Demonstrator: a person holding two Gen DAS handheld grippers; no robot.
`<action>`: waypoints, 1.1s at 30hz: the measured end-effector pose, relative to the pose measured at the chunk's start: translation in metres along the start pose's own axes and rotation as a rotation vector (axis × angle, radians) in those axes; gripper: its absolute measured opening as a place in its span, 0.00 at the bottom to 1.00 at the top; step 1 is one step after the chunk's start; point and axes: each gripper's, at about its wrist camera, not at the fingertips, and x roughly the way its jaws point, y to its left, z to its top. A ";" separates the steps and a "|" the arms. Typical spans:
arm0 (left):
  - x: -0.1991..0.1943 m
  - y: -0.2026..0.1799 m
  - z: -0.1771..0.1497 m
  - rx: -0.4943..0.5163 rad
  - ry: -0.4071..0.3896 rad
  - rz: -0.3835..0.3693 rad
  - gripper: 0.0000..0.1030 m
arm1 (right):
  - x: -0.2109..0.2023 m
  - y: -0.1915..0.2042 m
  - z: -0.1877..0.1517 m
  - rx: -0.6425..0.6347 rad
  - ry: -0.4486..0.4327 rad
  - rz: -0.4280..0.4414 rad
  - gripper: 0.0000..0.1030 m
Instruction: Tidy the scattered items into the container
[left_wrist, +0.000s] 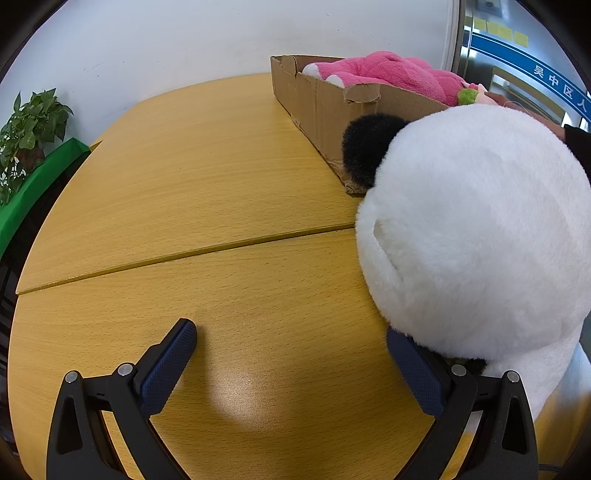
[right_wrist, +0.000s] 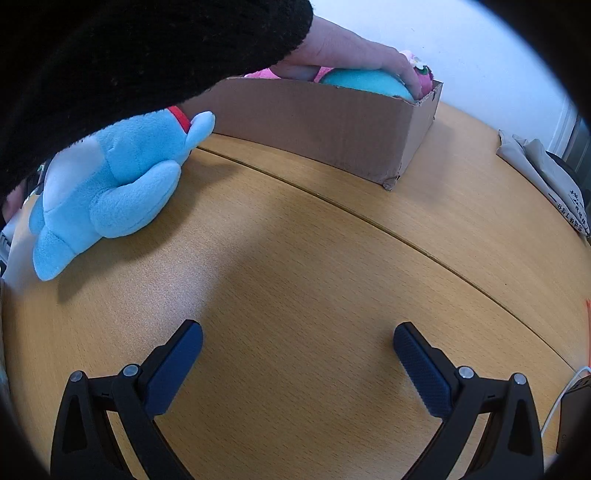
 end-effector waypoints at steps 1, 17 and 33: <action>0.000 0.001 0.001 0.000 0.000 0.000 1.00 | 0.000 0.000 0.000 0.000 0.000 0.000 1.00; 0.005 0.012 0.016 0.000 0.000 0.000 1.00 | -0.001 0.001 0.000 0.000 0.000 0.000 1.00; 0.006 0.021 0.029 0.000 -0.001 0.000 1.00 | -0.002 -0.002 -0.001 -0.003 0.000 0.002 1.00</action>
